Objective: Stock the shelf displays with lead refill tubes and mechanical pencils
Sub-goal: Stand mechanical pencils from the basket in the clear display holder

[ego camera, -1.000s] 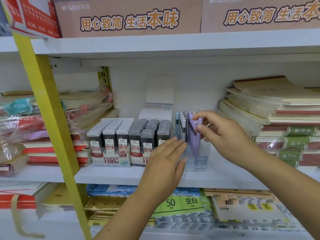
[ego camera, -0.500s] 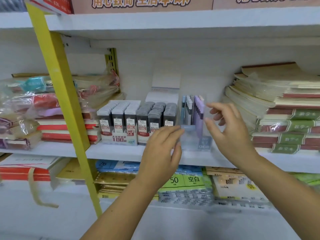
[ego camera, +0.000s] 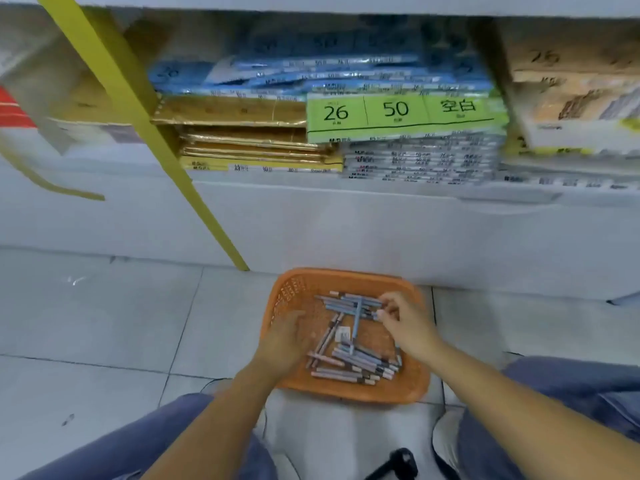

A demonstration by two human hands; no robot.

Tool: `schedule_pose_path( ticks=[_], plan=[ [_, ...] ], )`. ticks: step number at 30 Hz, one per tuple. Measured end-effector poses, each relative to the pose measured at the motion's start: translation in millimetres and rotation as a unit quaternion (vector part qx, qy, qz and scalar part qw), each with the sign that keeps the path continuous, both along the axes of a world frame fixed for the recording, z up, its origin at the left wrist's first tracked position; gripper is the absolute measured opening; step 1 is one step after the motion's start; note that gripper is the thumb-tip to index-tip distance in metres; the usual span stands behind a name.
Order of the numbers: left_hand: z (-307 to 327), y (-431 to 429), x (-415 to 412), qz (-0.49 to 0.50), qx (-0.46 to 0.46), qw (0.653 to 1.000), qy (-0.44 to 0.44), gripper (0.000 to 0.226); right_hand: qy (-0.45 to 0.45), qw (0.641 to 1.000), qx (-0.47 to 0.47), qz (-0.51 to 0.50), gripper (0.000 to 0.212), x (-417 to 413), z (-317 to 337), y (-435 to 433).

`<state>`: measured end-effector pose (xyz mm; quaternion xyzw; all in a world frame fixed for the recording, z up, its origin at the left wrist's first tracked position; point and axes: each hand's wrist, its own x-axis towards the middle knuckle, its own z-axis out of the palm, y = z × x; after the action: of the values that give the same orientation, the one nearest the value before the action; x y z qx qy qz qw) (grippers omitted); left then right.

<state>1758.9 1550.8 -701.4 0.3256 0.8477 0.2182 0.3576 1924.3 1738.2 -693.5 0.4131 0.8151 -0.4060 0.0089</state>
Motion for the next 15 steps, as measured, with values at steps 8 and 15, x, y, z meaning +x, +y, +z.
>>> schedule_pose_path(
  ticks=[8, 15],
  plan=[
    [-97.1, 1.0, 9.6, 0.023, -0.102, 0.99, -0.091, 0.06, -0.148, 0.986, -0.078, -0.021, 0.042, -0.3, -96.1, -0.4],
    [-129.2, 20.2, 7.9, -0.058, -0.115, 0.992, 0.002, 0.076, -0.227, 0.962, 0.116, 0.095, 0.09, -33.4, -132.1, 7.9]
  ],
)
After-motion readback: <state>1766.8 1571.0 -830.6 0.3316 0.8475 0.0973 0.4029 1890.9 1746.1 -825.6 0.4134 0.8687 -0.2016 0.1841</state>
